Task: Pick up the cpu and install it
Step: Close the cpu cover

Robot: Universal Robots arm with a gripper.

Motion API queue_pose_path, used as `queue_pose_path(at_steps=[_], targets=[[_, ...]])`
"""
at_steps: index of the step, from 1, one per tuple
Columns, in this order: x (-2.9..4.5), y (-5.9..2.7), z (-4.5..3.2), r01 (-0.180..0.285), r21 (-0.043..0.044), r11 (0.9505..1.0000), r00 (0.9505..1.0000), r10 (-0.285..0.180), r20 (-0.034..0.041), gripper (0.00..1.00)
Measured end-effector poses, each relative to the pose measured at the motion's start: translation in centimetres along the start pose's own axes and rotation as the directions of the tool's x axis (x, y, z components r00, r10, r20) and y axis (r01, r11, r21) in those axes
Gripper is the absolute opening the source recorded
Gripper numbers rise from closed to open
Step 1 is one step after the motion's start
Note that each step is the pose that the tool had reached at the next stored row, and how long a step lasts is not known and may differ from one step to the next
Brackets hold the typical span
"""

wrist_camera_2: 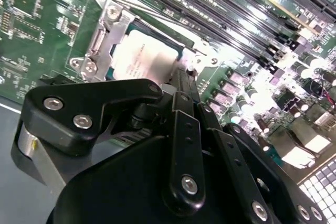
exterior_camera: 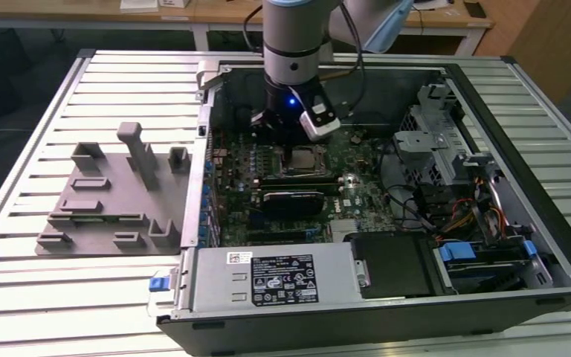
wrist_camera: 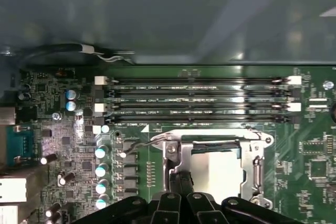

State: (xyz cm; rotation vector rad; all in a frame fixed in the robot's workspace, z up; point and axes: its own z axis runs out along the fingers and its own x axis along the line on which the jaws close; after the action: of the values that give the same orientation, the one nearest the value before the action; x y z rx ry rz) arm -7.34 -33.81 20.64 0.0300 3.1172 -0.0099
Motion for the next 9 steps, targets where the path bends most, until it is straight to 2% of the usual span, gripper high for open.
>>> queue_pose_path(at_steps=[9], targets=[[0.33,-0.01,0.60,0.000,0.0002,1.0000,1.0000,0.000,-0.0001,0.11]])
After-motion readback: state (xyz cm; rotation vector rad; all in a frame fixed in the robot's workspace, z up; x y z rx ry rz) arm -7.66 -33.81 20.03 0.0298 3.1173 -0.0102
